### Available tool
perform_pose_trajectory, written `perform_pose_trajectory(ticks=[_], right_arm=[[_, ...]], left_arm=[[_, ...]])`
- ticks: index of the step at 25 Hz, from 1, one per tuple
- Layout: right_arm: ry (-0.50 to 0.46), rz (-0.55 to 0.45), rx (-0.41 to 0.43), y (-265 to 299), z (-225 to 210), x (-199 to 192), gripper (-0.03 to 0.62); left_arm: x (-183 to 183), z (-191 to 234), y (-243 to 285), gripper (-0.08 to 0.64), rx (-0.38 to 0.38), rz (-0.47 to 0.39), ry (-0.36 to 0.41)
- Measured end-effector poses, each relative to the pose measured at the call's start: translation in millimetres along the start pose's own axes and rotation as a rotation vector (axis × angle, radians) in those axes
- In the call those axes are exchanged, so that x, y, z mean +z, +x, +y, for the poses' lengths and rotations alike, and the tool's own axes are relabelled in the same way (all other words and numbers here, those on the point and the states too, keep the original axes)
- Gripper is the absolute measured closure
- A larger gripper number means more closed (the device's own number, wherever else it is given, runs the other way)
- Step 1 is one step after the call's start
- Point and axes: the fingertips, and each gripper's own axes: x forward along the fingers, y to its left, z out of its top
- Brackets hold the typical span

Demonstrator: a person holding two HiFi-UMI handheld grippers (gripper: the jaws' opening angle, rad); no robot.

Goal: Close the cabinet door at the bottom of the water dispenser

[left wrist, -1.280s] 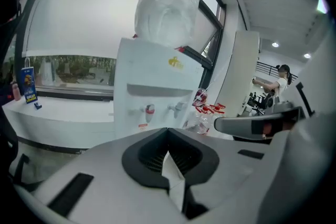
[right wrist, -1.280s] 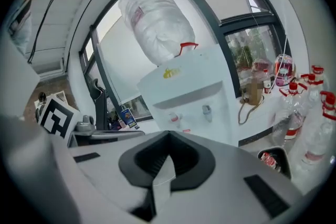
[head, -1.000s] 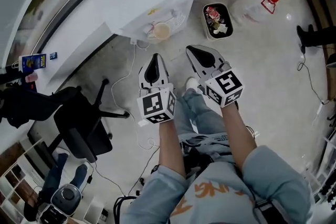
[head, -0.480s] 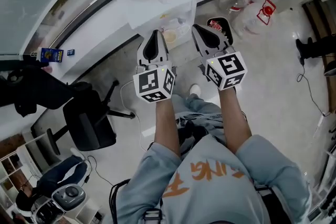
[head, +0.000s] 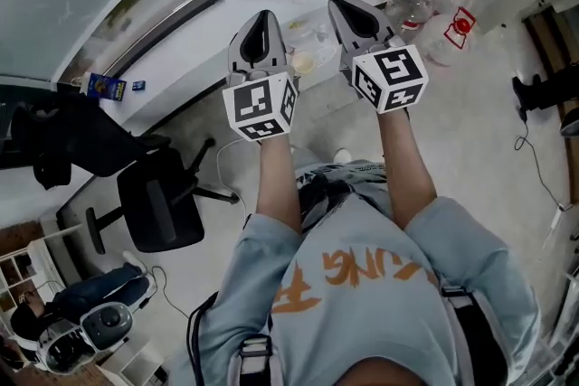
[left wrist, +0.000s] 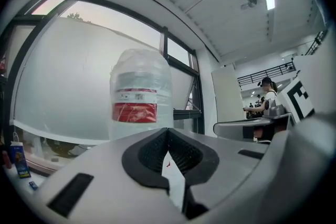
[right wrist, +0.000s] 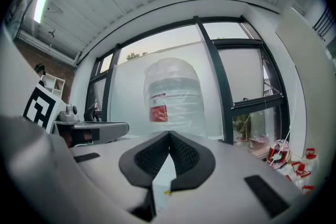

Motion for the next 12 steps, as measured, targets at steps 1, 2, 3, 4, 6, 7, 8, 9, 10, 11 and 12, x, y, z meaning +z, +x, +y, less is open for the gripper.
perform_pose_trajectory(ticks=[1, 2, 3, 4, 6, 7, 8, 9, 10, 11, 12], right_arm=[[-0.005, -0.006, 0.004, 1, 2, 2, 0.565], [-0.008, -0.011, 0.009, 3, 4, 5, 0.565], [-0.013, -0.016, 0.015, 5, 7, 7, 0.565], [-0.019, -0.021, 0.022, 6, 9, 9, 0.565], [-0.030, -0.027, 0.035, 10, 14, 13, 0.565], [-0.034, -0.028, 0.039, 12, 16, 14, 0.565], [-0.037, -0.027, 0.043, 14, 18, 14, 0.565], [-0.039, -0.024, 0.046, 17, 19, 15, 0.565], [-0.042, -0.021, 0.048, 19, 20, 15, 0.565], [-0.045, -0.018, 0.049, 20, 20, 14, 0.565], [-0.049, -0.013, 0.047, 21, 20, 13, 0.565]], left_arm=[[1, 3, -2, 0.538, 0.008, -0.001, 0.007], [3, 7, -4, 0.538, 0.015, -0.002, 0.012], [4, 10, -6, 0.538, 0.023, -0.003, 0.017], [6, 13, -8, 0.538, 0.030, -0.005, 0.022], [8, 18, -10, 0.538, 0.042, -0.010, 0.029], [10, 20, -11, 0.538, 0.046, -0.011, 0.032], [11, 22, -11, 0.538, 0.050, -0.012, 0.033], [11, 24, -11, 0.538, 0.055, -0.013, 0.035], [12, 26, -11, 0.538, 0.059, -0.013, 0.035], [12, 27, -11, 0.538, 0.064, -0.012, 0.035], [11, 29, -11, 0.538, 0.071, -0.010, 0.033]])
